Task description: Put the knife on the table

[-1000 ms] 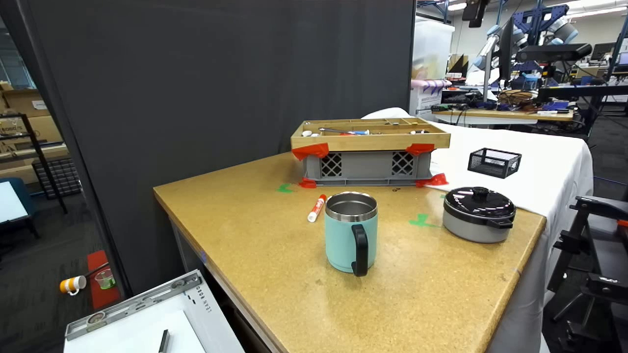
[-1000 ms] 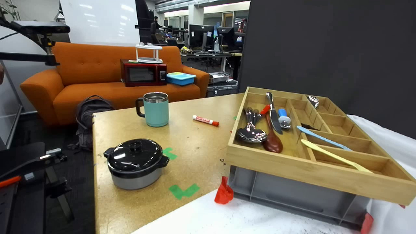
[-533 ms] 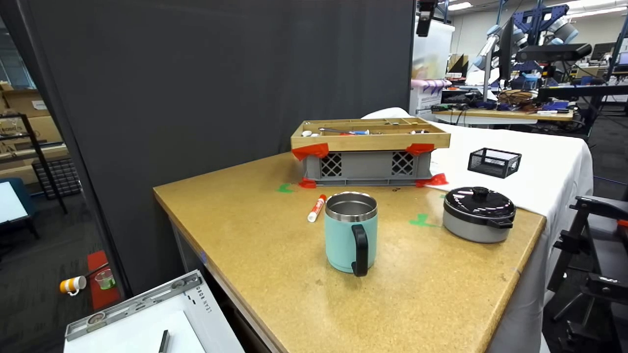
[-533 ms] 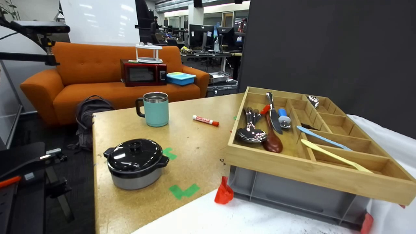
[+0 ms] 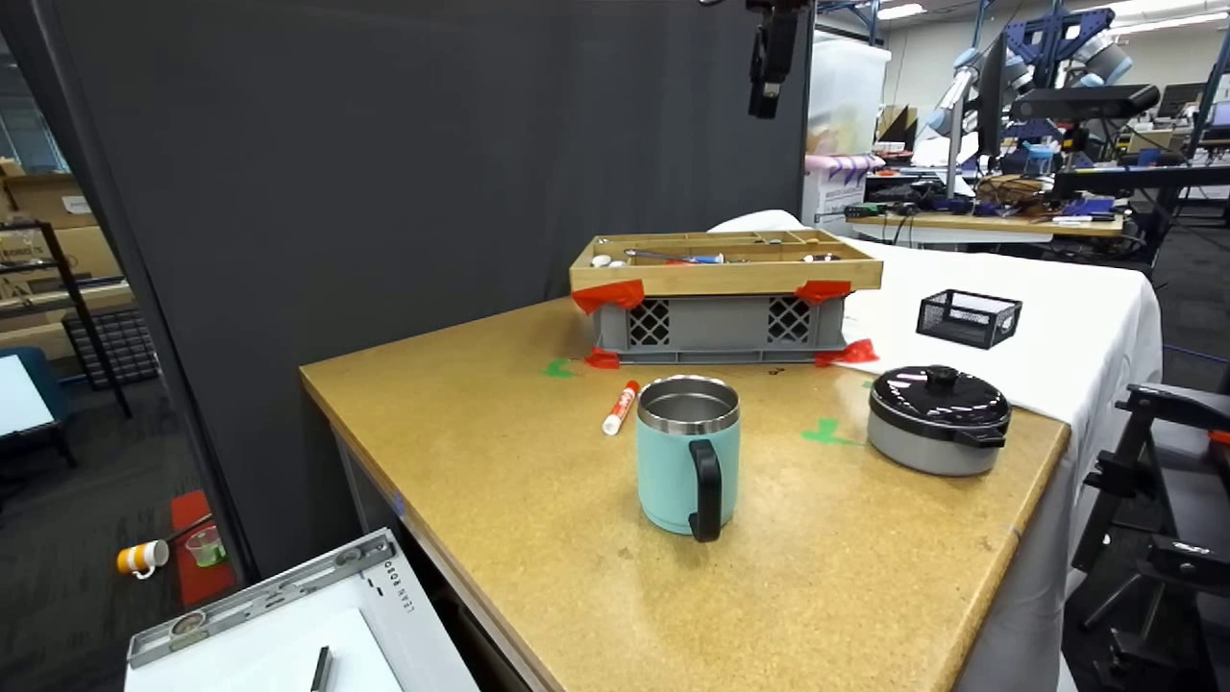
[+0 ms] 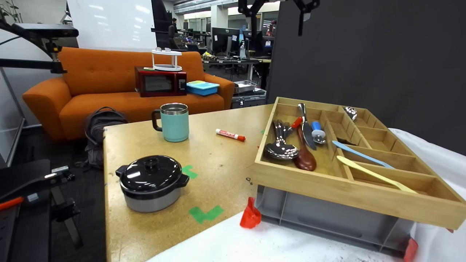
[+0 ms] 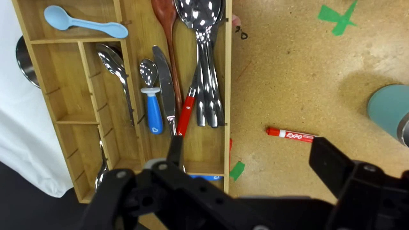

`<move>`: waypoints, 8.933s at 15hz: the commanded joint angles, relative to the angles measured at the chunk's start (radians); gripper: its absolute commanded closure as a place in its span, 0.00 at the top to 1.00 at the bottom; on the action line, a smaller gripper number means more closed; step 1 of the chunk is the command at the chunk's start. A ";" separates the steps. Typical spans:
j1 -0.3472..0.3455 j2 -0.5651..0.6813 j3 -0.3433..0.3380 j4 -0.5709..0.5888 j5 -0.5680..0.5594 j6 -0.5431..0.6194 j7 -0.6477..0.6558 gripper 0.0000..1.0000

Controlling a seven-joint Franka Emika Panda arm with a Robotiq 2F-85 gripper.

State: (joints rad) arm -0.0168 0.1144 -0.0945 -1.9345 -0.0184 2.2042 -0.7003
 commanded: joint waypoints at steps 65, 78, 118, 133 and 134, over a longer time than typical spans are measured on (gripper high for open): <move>-0.129 0.809 0.149 0.833 -0.006 -0.121 -0.195 0.01; -0.094 0.563 0.135 0.737 -0.028 -0.296 -0.137 0.04; -0.091 0.445 0.257 -0.069 0.074 0.323 -0.297 0.68; -0.029 0.150 0.196 -0.035 -0.072 -0.003 -0.168 1.00; -0.027 0.143 0.197 -0.034 -0.070 -0.008 -0.167 1.00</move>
